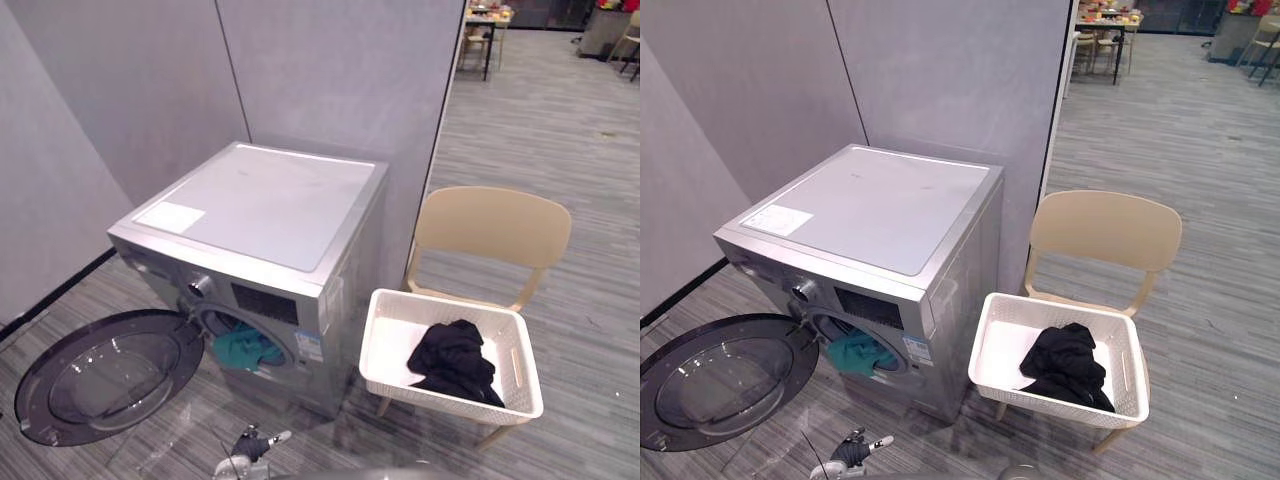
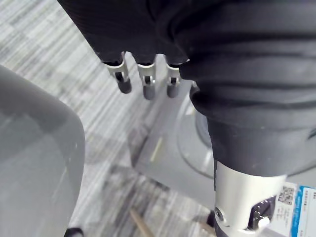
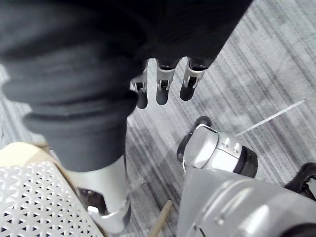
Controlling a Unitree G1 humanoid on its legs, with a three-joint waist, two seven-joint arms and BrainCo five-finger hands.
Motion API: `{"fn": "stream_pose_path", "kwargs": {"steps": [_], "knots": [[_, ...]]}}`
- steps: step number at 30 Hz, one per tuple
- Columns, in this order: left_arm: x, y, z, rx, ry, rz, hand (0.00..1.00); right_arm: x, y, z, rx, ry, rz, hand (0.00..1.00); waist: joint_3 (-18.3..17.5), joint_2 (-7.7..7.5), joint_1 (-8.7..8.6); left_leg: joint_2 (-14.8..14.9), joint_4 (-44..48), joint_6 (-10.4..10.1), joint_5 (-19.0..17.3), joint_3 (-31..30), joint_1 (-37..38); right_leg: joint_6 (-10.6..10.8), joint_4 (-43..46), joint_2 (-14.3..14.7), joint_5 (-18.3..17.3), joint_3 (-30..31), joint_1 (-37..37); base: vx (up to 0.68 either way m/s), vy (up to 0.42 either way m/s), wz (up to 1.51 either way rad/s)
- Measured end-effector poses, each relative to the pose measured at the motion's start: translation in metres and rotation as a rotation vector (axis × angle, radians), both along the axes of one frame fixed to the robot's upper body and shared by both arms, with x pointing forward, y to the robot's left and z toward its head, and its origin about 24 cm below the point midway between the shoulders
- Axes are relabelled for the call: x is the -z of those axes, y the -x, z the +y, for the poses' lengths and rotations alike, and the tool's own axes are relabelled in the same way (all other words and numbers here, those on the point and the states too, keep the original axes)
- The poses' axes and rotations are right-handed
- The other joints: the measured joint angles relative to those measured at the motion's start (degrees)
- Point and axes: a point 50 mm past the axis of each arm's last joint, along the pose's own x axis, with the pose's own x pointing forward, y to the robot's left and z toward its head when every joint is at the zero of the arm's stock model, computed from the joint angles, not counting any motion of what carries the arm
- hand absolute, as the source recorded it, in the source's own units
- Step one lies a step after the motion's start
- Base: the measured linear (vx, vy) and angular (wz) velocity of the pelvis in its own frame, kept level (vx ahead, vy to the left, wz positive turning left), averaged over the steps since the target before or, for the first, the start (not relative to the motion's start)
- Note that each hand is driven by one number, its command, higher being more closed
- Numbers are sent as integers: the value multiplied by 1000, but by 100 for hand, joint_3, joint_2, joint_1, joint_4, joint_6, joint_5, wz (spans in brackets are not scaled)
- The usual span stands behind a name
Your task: Pick up the laundry basket with both hands and put the clothes into the washing machine.
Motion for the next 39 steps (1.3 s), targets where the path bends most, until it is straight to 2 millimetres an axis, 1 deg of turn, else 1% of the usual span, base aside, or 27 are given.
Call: {"fn": "stream_pose_path", "kwargs": {"steps": [1, 2, 3, 4, 5, 7, 10, 14, 18, 19, 23, 25, 26, 27, 30, 32, 36, 38, 39], "knots": [[0, 0, -1, 3, 0, 2, 0, 0, -1, 2, -9, -6, -1, 0, -7, -63, -4, -19, -166, 0, 52, 6, 65, -15, -155, -25, 97, -22, 57, 104, 41, -3], [0, 0, -1, 4, 1, 3, 0, 1, -1, 3, -8, -7, -2, 0, -5, -51, 1, -21, -237, 0, 80, 13, 101, -10, -200, -24, 109, -24, 73, 135, 34, 0], [1, 1, -1, 7, 0, 6, 0, 0, -2, 2, -10, -4, -9, 0, -30, 22, 3, -25, -300, -1, 189, 11, 120, 25, -253, 4, 134, -45, 95, 101, 19, -3], [1, 1, -1, 11, 0, 9, 0, 0, -3, 2, -10, -1, -12, 0, -30, 15, 4, -17, -305, -15, 202, 10, 132, 31, -276, 21, 142, -39, 108, 162, 13, -7], [1, 2, -2, 24, -2, 12, 0, 0, -2, 1, -11, 2, -12, 0, -39, 42, 6, 5, -308, 11, 224, 16, 206, 41, -303, 50, 153, -30, 136, 242, 0, -13], [1, -1, -4, 43, -4, 8, 0, -1, -7, -2, -21, 11, -25, 0, -48, 53, 5, 27, -309, 8, 226, 33, 236, 40, -358, 78, 156, -21, 147, 203, -5, -12], [-1, -12, -4, 66, -10, -4, 0, -2, -12, -3, -58, 17, -31, 0, -49, -3, 6, 24, -339, 7, 226, 38, 239, 45, -484, 77, 195, -41, 180, 97, 9, -7], [-2, -18, -5, 93, -2, -17, 0, 0, -11, 2, -110, -6, -22, 0, -51, -49, 5, 25, -400, 7, 226, 126, 267, 38, -803, 77, 388, -29, 260, 23, 18, -14], [-1, -15, -3, 120, -15, 5, 0, 1, -12, 6, -151, -19, -16, 0, -40, -147, -15, 51, -400, 1, 198, 284, 218, 25, -1079, 97, 618, 60, 253, -53, 4, -23], [-1, -14, -1, 122, -21, 7, 0, 1, -12, 7, -171, -27, -22, 0, -45, -172, -1, 83, -393, -11, 183, 429, 222, 9, -1171, 133, 718, 191, 229, -93, -16, -39], [1, -9, 1, 114, -26, 30, 0, 1, -16, 10, -209, -33, -26, 0, -41, -180, -19, 126, -385, -70, 142, 606, 226, -20, -1381, 193, 920, 395, 231, -75, -30, -34], [1, -8, 2, 103, -26, 31, 0, 2, -19, 13, -242, -40, -28, 0, -27, -200, -17, 168, -360, -133, 75, 621, 208, -52, -1496, 246, 1010, 469, 235, -87, -38, -21], [1, -8, 3, 96, -26, 30, 0, 2, -19, 14, -246, -42, -27, 0, -27, -215, -17, 178, -350, -136, 55, 606, 193, -61, -1507, 260, 1016, 476, 235, -49, -18, -7], [2, 3, 11, 63, -39, 54, 0, 2, -32, 18, -280, -49, -52, 0, -102, -302, -5, 245, -240, -104, -35, 390, 285, -121, -1513, 467, 1051, 680, 175, 0, 0, 0], [2, 3, 11, 63, -39, 55, 0, 2, -32, 18, -280, -50, -51, 0, -102, -302, -3, 245, -240, -104, -35, 387, 284, -121, -1513, 466, 1051, 677, 177, 0, 0, 2], [3, 5, 11, 62, -39, 60, 0, 3, -28, 18, -277, -55, -37, 0, -130, -300, -17, 240, -285, -96, -28, 320, 265, -121, -1514, 450, 1051, 591, 191, -1, -2, 16], [3, 7, 12, 61, -40, 62, 0, 4, -23, 19, -295, -67, -14, 0, -291, -311, 4, 251, -356, -62, 10, 343, 60, -163, -1535, 416, 1007, 404, 9, -11, -20, 12], [3, 9, 12, 60, -40, 68, 0, 3, -24, 18, -299, -74, -17, 0, -369, -269, 6, 269, -503, -78, 71, 415, 0, -182, -1535, 384, 982, 180, -130, 8, -36, -7], [3, 9, 12, 61, -40, 68, 0, 3, -26, 17, -298, -74, -19, 0, -403, -280, 9, 283, -515, -79, 71, 463, -58, -172, -1535, 363, 972, 47, -196, 7, -35, -28]]}}
